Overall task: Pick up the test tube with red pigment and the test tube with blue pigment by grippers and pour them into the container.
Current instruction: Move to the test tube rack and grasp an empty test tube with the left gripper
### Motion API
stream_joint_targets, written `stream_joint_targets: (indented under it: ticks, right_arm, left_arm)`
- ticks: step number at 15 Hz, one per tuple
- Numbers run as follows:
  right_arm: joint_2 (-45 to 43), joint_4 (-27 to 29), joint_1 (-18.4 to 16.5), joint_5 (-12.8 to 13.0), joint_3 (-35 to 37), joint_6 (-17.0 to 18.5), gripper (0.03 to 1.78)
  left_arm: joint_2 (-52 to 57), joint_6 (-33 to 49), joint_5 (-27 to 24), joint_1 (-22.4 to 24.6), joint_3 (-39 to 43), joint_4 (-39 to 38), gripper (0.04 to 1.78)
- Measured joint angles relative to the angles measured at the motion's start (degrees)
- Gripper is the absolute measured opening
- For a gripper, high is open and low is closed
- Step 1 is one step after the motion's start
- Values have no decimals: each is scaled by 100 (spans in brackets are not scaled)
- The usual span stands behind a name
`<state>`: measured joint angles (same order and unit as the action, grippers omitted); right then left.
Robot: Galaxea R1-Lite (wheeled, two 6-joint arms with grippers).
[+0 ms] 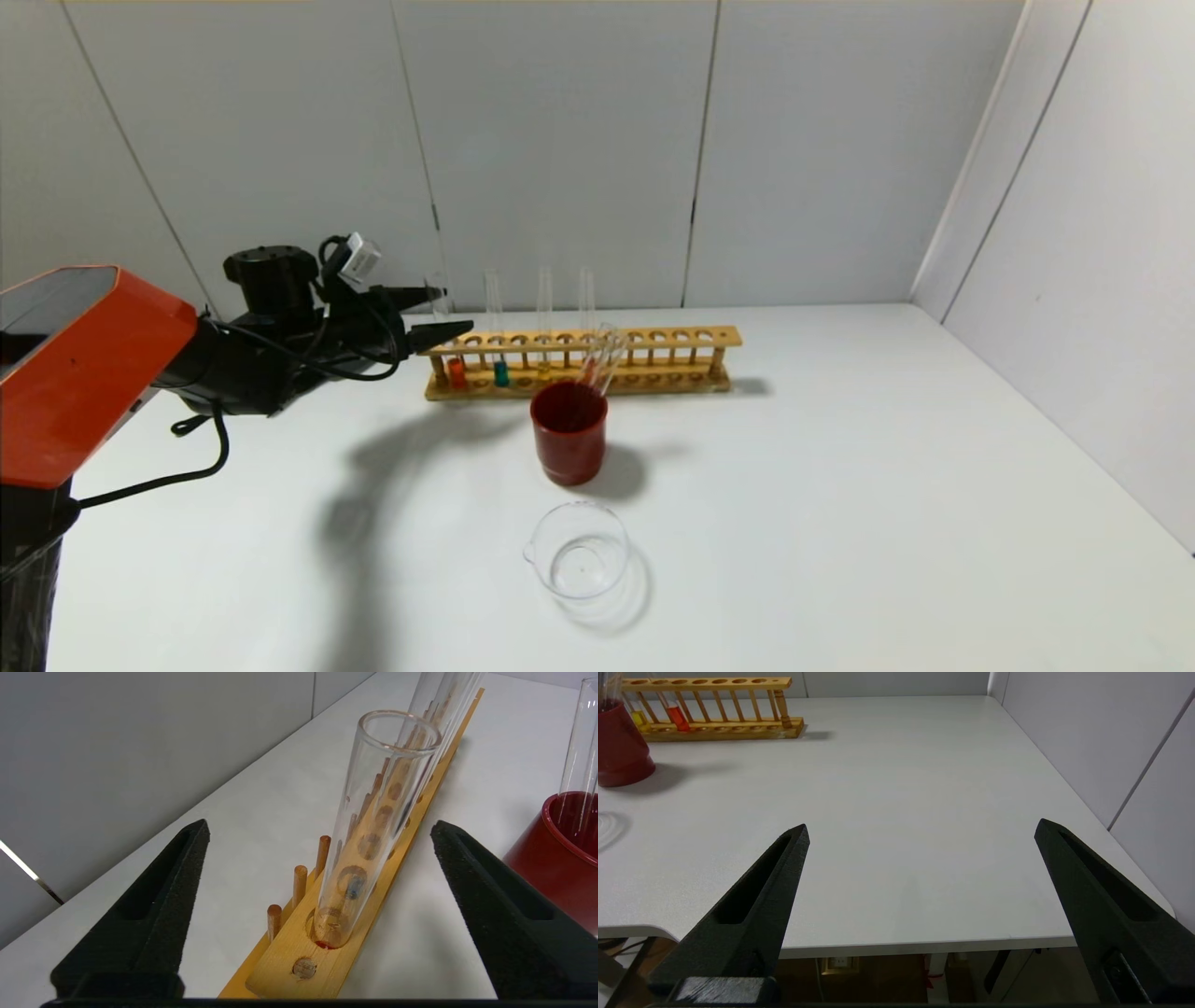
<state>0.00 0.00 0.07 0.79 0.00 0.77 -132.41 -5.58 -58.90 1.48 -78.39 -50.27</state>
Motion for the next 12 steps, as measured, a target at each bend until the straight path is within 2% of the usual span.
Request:
stream_joint_targets:
  ticks: [3, 8, 9, 12]
  right_arm:
    - [0, 0, -2, 0, 0, 0, 170]
    - [0, 0, -2, 0, 0, 0, 170]
    - [0, 0, -2, 0, 0, 0, 170]
    - [0, 0, 0, -2, 0, 0, 170]
  left_arm:
    - [2, -9, -22, 0, 30, -27, 131]
    - [13, -11, -52, -38, 101, -33, 44]
    - [13, -15, -49, -46, 112, -35, 34]
    - [24, -9, -46, -74, 124, -52, 33]
